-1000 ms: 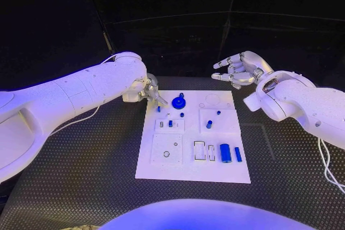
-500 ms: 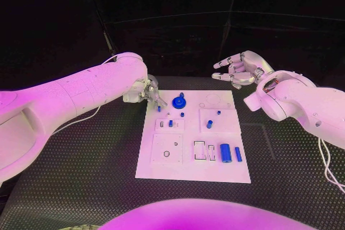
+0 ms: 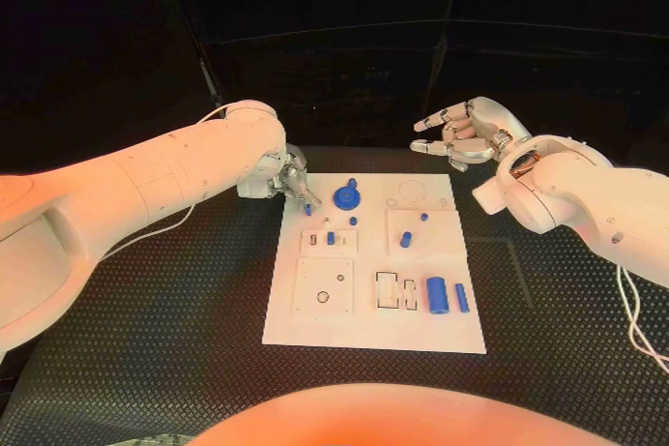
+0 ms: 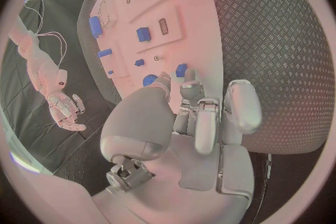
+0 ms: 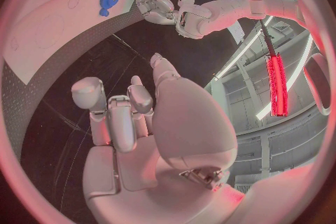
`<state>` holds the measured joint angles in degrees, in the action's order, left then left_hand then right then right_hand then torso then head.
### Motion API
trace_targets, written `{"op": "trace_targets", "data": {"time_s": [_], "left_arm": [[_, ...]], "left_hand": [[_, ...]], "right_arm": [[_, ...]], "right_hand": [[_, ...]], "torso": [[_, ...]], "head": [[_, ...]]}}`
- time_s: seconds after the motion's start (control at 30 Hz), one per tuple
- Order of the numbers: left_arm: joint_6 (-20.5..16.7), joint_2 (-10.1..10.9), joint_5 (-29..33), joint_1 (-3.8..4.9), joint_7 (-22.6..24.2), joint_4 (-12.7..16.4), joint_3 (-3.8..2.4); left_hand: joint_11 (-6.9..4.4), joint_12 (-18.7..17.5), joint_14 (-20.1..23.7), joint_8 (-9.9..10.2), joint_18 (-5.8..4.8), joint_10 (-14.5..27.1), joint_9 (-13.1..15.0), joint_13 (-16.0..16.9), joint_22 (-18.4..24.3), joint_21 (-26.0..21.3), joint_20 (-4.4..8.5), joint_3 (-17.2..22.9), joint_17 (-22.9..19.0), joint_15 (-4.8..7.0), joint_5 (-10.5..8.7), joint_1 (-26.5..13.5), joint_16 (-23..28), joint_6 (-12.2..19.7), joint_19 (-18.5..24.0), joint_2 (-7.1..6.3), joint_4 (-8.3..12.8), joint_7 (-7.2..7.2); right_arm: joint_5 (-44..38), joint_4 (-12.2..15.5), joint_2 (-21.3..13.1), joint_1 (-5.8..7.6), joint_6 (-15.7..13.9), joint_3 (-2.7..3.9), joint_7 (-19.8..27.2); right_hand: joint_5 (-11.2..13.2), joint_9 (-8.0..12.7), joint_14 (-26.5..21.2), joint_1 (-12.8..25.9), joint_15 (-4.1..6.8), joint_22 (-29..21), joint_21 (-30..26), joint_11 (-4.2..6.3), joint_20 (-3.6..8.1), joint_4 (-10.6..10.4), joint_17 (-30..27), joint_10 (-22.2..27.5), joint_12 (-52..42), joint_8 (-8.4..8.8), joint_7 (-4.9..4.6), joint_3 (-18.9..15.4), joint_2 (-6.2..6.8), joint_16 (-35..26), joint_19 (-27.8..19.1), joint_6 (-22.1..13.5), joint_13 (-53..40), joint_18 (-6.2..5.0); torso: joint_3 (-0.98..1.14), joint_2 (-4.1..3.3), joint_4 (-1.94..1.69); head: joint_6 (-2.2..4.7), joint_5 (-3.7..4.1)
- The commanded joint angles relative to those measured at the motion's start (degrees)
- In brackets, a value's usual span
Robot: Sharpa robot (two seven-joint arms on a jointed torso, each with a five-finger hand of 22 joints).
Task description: Assemble the parts on the task board
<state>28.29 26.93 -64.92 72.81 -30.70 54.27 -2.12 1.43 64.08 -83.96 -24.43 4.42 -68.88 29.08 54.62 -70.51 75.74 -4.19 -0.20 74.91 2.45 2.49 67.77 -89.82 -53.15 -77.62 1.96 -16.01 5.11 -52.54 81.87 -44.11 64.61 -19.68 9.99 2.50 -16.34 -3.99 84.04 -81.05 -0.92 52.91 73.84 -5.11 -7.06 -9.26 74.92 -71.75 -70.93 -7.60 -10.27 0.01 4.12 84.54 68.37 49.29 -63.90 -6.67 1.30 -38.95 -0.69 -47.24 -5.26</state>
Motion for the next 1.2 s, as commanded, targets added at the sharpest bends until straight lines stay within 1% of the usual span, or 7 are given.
{"op": "trace_targets", "data": {"time_s": [0.03, 0.27, 0.8, 1.07, 1.2], "left_arm": [[0.8, -0.2, 0.2, 0.06, -0.5, -0.1, -0.02], [0.7, -0.3, 0.2, 0.00, -0.6, -0.3, -0.02], [0.7, -0.9, 0.3, -0.23, -0.6, -1.0, 0.07], [0.6, -1.0, 0.3, -0.28, -0.6, -1.3, 0.09], [0.5, -1.0, 0.3, -0.30, -0.6, -1.3, 0.09]], "left_hand": [[-0.47, 0.4, -6.0, -0.2, 0.28, -0.2, -0.1, -0.1, -0.1, 0.0, 0.31, 0.3, 15.1, 0.07, 0.25, 0.6, -0.2, -0.5, -0.1, 0.15, 0.2, -0.01], [-0.51, 0.4, -6.0, -0.2, 0.27, -0.2, -0.3, -0.1, -0.1, -0.1, 0.36, 0.7, 15.1, 0.11, 0.26, 1.6, -0.2, -0.6, -0.1, 0.74, 0.3, -0.04], [-0.56, 0.5, -6.0, -0.2, 0.23, -0.3, -0.5, 0.0, -0.3, 0.0, 0.41, 1.4, 15.1, 0.15, 0.26, 3.1, -0.2, -0.7, -0.2, 1.09, 0.8, -0.08], [-0.68, 0.5, -6.0, -0.1, 0.25, -0.4, -0.7, -0.1, -0.4, -0.1, 0.47, 2.6, 15.1, 0.23, 0.27, 5.0, -0.2, -0.8, -0.2, 1.97, 1.5, -0.19], [-0.83, 0.4, -6.0, 0.0, 0.24, -0.4, -0.8, -0.2, -0.4, -0.1, 0.59, 4.3, 15.1, 0.37, 0.27, 7.0, -0.2, -0.7, -0.3, 2.74, 2.6, -0.36]], "right_arm": [[0.1, 0.1, 0.1, 0.12, 0.3, 0.05, 0.4], [0.1, 0.0, 0.1, 0.12, 0.4, 0.05, 0.4], [0.1, 0.0, 0.2, 0.11, 0.5, 0.05, 0.4], [0.1, 0.0, 0.2, 0.11, 0.5, 0.05, 0.4], [0.1, 0.0, 0.2, 0.11, 0.6, 0.05, 0.5]], "right_hand": [[-0.3, 0.1, 2.9, 0.4, 0.27, 0.0, -0.3, 0.09, 0.14, 0.1, 1.8, 0.4, 0.2, -0.33, 0.20, -0.2, -0.41, -0.3, -0.3, 0.0, -0.1, -0.45], [-0.3, 0.1, 2.9, 0.4, 0.27, 0.0, -0.3, 0.09, 0.14, 0.1, 1.8, 0.4, 0.2, -0.33, 0.20, -0.2, -0.41, -0.3, -0.3, 0.0, -0.1, -0.45], [-0.3, 0.1, 2.9, 0.4, 0.27, 0.0, -0.3, 0.09, 0.14, 0.1, 1.8, 0.4, 0.2, -0.33, 0.20, -0.2, -0.41, -0.3, -0.3, 0.0, -0.1, -0.45], [-0.3, 0.1, 2.9, 0.3, 0.29, -0.1, -0.3, 0.11, 0.15, 0.1, 1.8, 0.4, 0.2, -0.40, 0.23, -0.2, -0.51, -0.4, -0.3, 0.0, -0.1, -0.46], [-0.3, 0.1, 2.9, 0.3, 0.29, -0.1, -0.3, 0.11, 0.15, 0.1, 1.8, 0.4, 0.2, -0.40, 0.23, -0.2, -0.51, -0.4, -0.3, 0.0, -0.1, -0.46]], "torso": [[-0.01, -0.03, -0.04], [0.00, 0.00, -0.03], [0.02, 0.02, -0.02], [0.02, 0.02, -0.01], [0.03, 0.01, -0.02]], "head": [[-0.04, 0.04], [-0.14, -0.02], [-0.34, 0.04], [-0.45, 0.06], [-0.50, 0.06]]}}
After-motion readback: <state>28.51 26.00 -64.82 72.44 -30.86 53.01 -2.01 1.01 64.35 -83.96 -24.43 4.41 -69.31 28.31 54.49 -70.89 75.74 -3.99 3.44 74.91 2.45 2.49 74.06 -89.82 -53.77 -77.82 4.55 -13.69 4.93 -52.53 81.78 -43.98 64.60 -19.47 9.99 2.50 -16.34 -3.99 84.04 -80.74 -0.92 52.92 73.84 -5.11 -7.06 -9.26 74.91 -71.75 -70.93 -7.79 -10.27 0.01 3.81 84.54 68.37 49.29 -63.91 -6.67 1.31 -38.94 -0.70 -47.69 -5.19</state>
